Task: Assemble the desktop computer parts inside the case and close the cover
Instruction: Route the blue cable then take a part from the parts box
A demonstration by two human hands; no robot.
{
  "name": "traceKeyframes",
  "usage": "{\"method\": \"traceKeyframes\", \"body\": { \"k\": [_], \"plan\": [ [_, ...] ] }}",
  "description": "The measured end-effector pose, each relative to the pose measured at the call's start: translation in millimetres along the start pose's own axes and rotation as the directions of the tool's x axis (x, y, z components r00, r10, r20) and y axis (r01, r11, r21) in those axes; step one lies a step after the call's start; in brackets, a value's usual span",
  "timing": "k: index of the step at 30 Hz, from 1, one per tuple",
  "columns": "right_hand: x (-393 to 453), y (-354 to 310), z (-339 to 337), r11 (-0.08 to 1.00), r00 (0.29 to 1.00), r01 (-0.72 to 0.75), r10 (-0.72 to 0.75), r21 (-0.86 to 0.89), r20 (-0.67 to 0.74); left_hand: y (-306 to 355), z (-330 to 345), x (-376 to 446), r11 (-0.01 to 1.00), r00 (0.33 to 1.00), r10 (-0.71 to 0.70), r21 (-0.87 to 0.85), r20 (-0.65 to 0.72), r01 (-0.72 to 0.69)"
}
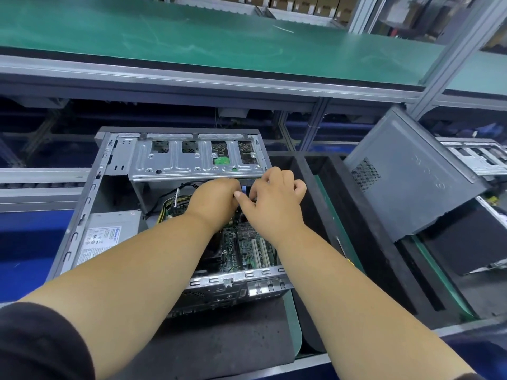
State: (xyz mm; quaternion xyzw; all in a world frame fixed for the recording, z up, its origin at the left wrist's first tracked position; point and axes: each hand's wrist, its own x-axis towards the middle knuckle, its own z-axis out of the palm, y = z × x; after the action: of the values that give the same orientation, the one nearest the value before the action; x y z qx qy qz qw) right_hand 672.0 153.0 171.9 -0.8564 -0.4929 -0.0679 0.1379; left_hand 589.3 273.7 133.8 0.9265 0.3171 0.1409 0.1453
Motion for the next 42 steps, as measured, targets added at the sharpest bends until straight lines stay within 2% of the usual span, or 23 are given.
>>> {"method": "traceKeyframes", "body": {
  "k": [3,9,15,19,22,26,29,36,42],
  "plan": [
    [1.0,1.3,3.5,0.995,0.998,0.060,-0.058,-0.080,0.025,-4.2,1.6,-2.5,0.994,0.998,0.046,-0.094,-0.044,-0.050],
    [3.0,2.4,-0.5,0.999,0.998,0.050,-0.051,0.013,0.035,-7.0,1.9,-1.4,0.991,0.998,0.067,-0.117,-0.012,-0.068],
    [1.4,4.4,-2.6,0.982,0.983,0.170,-0.176,0.083,0.062,-3.7,2.8,-2.6,0.994,0.995,0.098,-0.047,0.020,-0.097],
    [0.9,3.7,-5.1,0.978,0.980,0.177,-0.185,0.113,0.068,-1.7,3.5,-3.1,0.993,0.994,0.109,0.046,0.025,-0.110],
    [-1.0,0.6,-3.7,0.983,0.978,0.185,-0.184,0.003,0.101,-0.8,2.7,-3.5,0.995,0.997,0.080,0.051,0.017,-0.081],
    [-1.3,-5.2,0.8,0.954,0.955,0.222,-0.172,-0.202,0.241,-7.0,-0.1,-5.4,0.998,0.998,0.016,-0.068,0.053,-0.012],
    [-1.2,-7.1,4.0,0.931,0.951,0.222,-0.141,-0.289,0.275,-11.5,-4.0,-8.2,0.988,0.997,-0.005,-0.155,0.078,0.017],
    [-0.9,-8.1,1.0,0.924,0.950,0.204,-0.106,-0.324,0.295,-13.8,-9.9,-7.6,0.898,0.976,-0.102,-0.404,0.192,0.173],
    [2.8,-8.6,5.8,0.926,0.960,0.179,-0.091,-0.333,0.263,-9.2,-4.6,-1.6,0.916,0.969,-0.109,-0.356,0.224,0.185]
  ]
}}
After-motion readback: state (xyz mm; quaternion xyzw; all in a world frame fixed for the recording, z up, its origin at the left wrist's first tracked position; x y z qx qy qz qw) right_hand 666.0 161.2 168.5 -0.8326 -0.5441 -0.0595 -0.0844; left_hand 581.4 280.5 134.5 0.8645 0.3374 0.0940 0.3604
